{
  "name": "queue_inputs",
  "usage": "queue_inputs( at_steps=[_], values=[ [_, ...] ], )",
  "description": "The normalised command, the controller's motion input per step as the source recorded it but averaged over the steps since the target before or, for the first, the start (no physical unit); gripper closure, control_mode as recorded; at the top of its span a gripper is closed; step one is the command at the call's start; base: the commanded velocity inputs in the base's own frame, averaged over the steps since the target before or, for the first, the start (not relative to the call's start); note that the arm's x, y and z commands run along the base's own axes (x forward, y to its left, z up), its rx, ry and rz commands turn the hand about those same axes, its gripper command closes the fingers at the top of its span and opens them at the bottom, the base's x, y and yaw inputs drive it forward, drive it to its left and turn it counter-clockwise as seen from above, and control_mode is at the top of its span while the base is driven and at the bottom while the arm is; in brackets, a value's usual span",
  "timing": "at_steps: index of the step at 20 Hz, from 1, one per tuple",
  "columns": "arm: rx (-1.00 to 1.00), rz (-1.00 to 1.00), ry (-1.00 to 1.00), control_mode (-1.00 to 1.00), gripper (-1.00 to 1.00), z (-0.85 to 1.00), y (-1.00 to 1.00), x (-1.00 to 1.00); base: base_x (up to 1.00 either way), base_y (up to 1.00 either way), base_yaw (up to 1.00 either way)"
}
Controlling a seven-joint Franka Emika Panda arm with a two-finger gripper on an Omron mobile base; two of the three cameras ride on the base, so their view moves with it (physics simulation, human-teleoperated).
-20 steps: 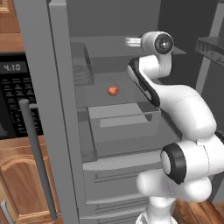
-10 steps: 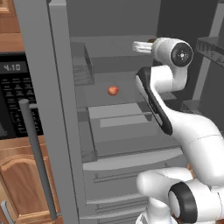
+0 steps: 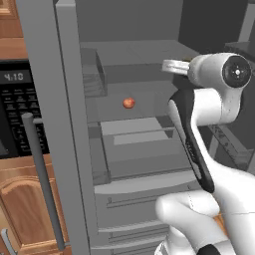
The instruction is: Place the cold items (kiwi and peach) from the fridge in one tupperware on the dining counter. Place the warm items (hot dog and kebab skewer) in the stove area in another tupperware.
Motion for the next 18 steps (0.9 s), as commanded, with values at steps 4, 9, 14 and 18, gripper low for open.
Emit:
queue_inputs(
  at_steps=[4,9,14,18],
  values=[
    [0.06,0.02,0.41,-1.00,1.00,-0.04,0.00,-1.00,0.00,0.00,0.00],
    [0.02,0.02,0.46,-1.00,1.00,-0.52,0.00,-0.79,0.00,0.00,0.00],
    [0.00,0.00,0.50,-1.00,1.00,-0.92,0.01,-0.21,0.00,0.00,0.00],
    [0.00,0.00,0.42,-1.00,1.00,-0.72,0.00,-0.02,0.00,0.00,0.00]
  ],
)
